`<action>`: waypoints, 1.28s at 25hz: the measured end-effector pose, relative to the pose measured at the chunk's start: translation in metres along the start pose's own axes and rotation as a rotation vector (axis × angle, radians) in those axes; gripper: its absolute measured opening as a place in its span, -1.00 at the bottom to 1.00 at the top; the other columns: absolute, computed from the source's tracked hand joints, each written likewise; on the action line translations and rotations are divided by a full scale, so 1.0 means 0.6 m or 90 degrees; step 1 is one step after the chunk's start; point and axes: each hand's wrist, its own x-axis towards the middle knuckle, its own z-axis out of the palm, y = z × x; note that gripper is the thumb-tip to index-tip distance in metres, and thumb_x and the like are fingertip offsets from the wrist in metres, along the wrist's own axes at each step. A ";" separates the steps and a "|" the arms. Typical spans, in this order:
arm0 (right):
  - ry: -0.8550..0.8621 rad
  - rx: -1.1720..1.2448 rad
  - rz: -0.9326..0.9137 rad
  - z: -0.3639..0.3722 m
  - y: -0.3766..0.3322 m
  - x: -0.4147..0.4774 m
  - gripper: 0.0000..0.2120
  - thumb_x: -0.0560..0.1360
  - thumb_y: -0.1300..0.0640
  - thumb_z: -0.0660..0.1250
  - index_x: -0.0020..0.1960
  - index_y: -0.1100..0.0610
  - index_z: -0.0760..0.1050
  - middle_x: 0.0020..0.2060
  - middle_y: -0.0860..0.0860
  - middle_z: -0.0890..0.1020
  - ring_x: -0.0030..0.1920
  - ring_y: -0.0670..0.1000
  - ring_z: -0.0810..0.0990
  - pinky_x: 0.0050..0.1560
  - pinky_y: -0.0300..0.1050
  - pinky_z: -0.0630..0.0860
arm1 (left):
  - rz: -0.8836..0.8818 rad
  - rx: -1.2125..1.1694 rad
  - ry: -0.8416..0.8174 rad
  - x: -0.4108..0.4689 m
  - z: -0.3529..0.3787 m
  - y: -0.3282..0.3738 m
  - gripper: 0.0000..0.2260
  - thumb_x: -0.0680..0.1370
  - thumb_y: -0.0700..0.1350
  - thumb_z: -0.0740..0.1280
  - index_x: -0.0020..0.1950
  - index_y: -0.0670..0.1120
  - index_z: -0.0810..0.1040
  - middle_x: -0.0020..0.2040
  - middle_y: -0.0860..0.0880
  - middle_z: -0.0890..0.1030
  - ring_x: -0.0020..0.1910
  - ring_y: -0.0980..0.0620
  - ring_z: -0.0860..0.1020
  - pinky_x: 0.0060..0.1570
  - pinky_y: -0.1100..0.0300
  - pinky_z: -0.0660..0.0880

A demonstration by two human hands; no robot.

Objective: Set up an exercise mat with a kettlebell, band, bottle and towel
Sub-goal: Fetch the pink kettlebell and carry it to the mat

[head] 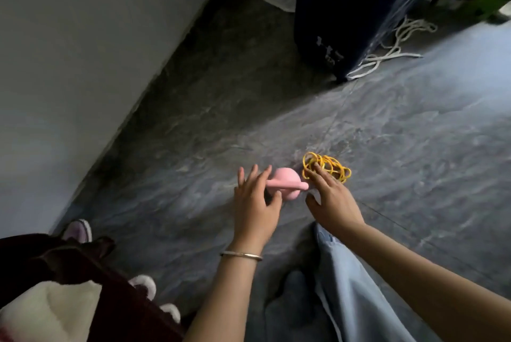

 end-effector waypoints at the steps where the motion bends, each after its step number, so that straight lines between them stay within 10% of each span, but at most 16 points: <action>1: -0.008 -0.009 -0.004 0.035 0.019 0.024 -0.43 0.39 0.12 0.31 0.39 0.13 0.36 0.42 0.16 0.35 0.38 0.18 0.38 0.30 0.11 0.39 | -0.004 0.014 -0.007 0.023 0.029 -0.024 -0.52 0.45 -0.10 0.30 0.37 -0.07 0.41 0.44 -0.11 0.37 0.51 -0.12 0.12 0.46 0.02 0.10; 8: -0.132 -0.221 0.005 0.210 0.107 0.115 -0.45 0.46 0.00 0.26 0.43 0.01 0.24 0.46 -0.01 0.28 0.46 0.03 0.20 0.38 0.16 0.07 | 0.017 0.204 -0.147 0.109 0.192 -0.149 -0.48 0.41 -0.19 0.32 0.38 -0.06 0.38 0.38 -0.01 0.41 0.38 -0.08 0.29 0.37 0.02 0.24; 14: -0.141 -0.216 -0.033 0.280 0.136 0.172 -0.69 0.47 0.08 0.23 0.20 0.09 0.43 0.08 0.08 0.55 0.17 0.17 0.49 0.30 0.18 0.25 | 0.033 0.360 -0.230 0.168 0.263 -0.202 -0.56 0.48 -0.18 0.26 0.35 0.00 0.35 0.37 0.03 0.41 0.42 0.02 0.25 0.43 -0.02 -0.05; 18: -0.200 -0.206 -0.038 0.279 0.143 0.185 -0.78 0.52 0.07 0.18 0.14 0.10 0.37 0.05 0.05 0.56 0.14 0.13 0.49 0.08 0.06 0.34 | 0.015 0.345 -0.234 0.187 0.289 -0.212 -0.75 0.50 -0.19 0.25 0.17 -0.07 0.47 0.18 -0.08 0.52 0.23 -0.12 0.41 0.25 0.03 0.24; 32: -0.182 -0.182 -0.088 -0.052 -0.024 0.024 -0.72 0.47 0.03 0.26 0.16 0.06 0.38 0.09 0.03 0.54 0.16 0.11 0.49 0.06 0.03 0.28 | 0.086 0.350 -0.269 0.050 0.029 0.069 -0.73 0.44 -0.03 0.33 0.11 -0.07 0.47 0.16 -0.06 0.56 0.22 -0.10 0.45 0.13 0.06 0.32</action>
